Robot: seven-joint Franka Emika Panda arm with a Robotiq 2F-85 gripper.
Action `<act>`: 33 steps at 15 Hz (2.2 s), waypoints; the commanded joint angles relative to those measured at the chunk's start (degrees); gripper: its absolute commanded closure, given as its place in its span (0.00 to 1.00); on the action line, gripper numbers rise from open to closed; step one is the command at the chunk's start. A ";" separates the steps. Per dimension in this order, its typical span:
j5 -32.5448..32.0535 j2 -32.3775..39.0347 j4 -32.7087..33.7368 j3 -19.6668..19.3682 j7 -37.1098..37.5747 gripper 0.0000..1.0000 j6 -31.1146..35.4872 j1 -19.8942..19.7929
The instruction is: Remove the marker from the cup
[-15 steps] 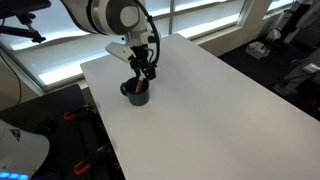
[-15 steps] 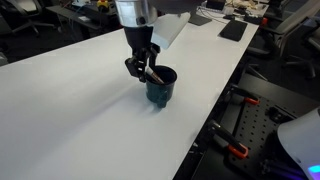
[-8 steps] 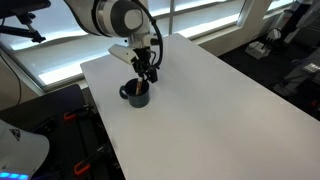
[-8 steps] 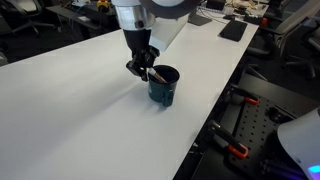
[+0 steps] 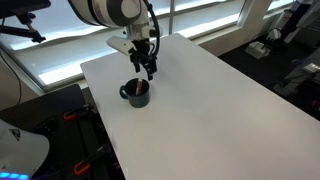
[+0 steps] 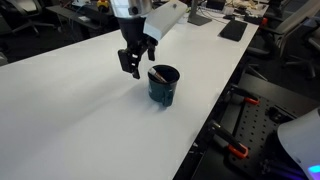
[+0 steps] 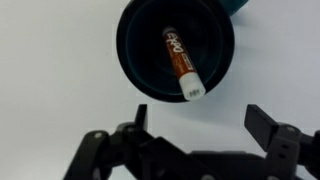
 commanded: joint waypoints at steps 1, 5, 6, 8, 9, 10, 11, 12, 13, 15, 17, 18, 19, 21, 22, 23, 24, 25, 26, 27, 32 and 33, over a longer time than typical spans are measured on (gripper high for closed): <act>0.33 -5.15 -0.88 0.57 1.82 0.00 -5.59 0.73; 1.12 -7.18 -0.04 1.50 0.02 0.00 -16.73 -0.13; 2.12 -7.38 0.38 1.81 -2.00 0.00 -20.99 -0.52; 4.71 -8.27 0.64 2.16 -7.50 0.00 -28.42 -1.50; 2.34 -6.66 0.30 2.18 -3.05 0.00 -22.94 -1.11; 3.22 -6.96 0.37 2.27 -4.83 0.00 -25.37 -1.38; 3.48 -7.17 0.41 2.27 -5.67 0.00 -26.30 -1.58; 3.55 -7.26 0.41 2.24 -5.94 0.00 -26.50 -1.75; 2.91 -6.40 0.30 2.20 -5.39 0.00 -24.77 -1.76; 3.09 -4.55 0.39 2.17 -6.35 0.00 -22.05 -1.93; 2.92 -2.80 0.24 2.06 -7.92 0.00 -18.55 -2.09; 2.88 -2.05 0.11 1.96 -8.35 0.00 -16.63 -2.18; 3.66 -1.52 -0.33 1.96 -10.40 0.00 -13.76 -2.60; 4.32 -0.82 -1.41 1.91 -13.73 0.00 -8.26 -3.40; 4.50 -0.32 -1.65 1.93 -15.22 0.00 -6.25 -3.73; 4.54 0.19 -1.81 1.86 -16.21 0.00 -4.51 -4.04; 4.86 0.65 -1.82 1.88 -17.25 0.00 -3.45 -4.33; 5.21 1.04 -1.83 1.90 -18.26 0.00 -2.77 -4.64; 5.31 1.21 -1.83 1.87 -18.77 0.00 -2.36 -4.82; 5.41 1.29 -1.78 1.83 -19.33 0.00 -2.24 -5.02; 6.52 0.67 -2.20 2.07 -20.87 0.00 -3.08 -5.42; 7.02 -0.29 -3.00 2.14 -20.67 0.00 -2.03 -5.48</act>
